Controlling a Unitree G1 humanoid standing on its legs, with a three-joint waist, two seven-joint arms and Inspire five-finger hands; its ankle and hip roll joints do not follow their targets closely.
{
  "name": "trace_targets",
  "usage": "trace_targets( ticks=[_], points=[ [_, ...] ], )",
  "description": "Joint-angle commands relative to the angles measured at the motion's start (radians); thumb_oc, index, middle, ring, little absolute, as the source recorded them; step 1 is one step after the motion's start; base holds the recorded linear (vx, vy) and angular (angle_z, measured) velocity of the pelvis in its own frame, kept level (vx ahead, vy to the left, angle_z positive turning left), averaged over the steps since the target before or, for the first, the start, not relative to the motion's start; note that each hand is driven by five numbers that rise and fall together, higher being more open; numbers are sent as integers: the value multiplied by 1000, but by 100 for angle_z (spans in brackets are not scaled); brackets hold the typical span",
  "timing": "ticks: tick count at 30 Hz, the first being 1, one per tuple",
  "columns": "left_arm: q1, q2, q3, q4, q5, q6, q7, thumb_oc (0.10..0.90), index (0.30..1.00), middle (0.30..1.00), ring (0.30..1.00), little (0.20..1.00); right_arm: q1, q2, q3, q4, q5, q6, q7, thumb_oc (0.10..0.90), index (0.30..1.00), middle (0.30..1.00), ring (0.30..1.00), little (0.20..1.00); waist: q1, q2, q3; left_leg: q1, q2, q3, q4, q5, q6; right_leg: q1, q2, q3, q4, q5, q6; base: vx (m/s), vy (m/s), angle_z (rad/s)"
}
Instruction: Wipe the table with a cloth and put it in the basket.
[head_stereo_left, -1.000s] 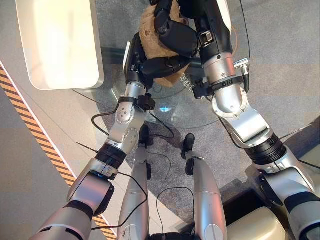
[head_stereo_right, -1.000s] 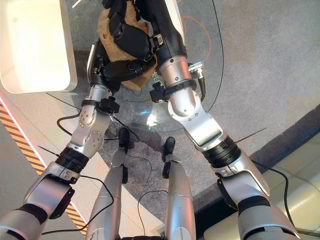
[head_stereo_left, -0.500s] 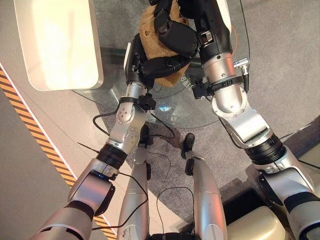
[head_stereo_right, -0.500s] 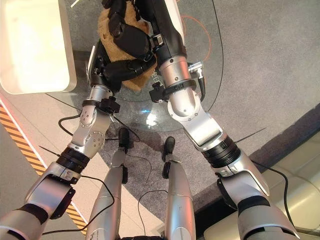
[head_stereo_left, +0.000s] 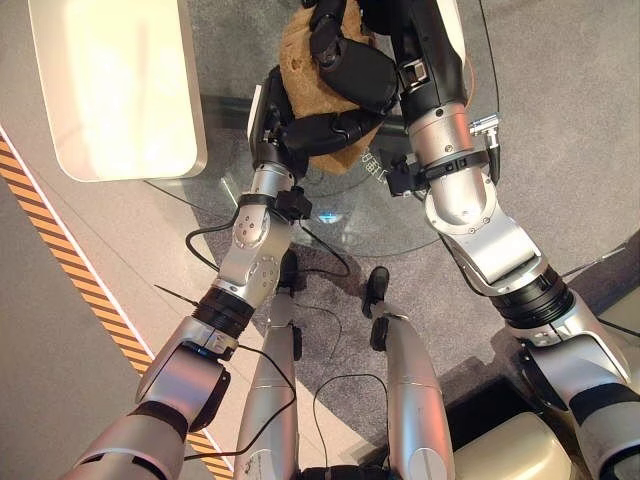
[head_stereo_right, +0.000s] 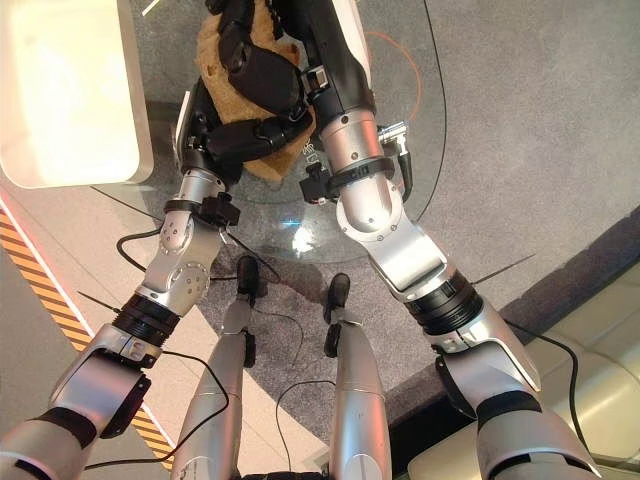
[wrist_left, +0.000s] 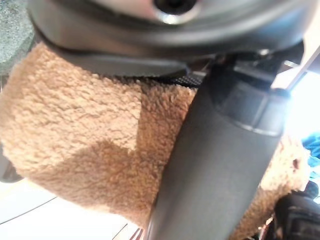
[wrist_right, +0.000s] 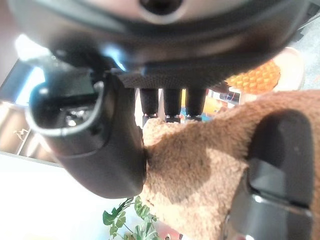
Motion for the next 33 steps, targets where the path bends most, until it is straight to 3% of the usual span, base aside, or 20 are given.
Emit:
trace_targets(
  ticks=[1, 33],
  points=[
    [-89, -32, -4, -95, 21, -107, -76, 100, 300, 300, 300, 200, -273, 9, -96, -197, -16, -128, -87, 800, 900, 900, 900, 900, 1, -35, -26, 54, -20, 74, 101, -127, 28, 120, 52, 20, -214, 122, 13, 0, 0, 0],
    [-84, -33, -3, -96, 4, -106, -85, 100, 300, 300, 300, 200, -281, 5, -97, -205, -19, -132, -101, 800, 900, 900, 900, 900, 0, -40, -26, 41, -20, 72, 114, -134, 28, 109, 55, 24, -210, 119, 11, 0, 0, 0]
  ],
)
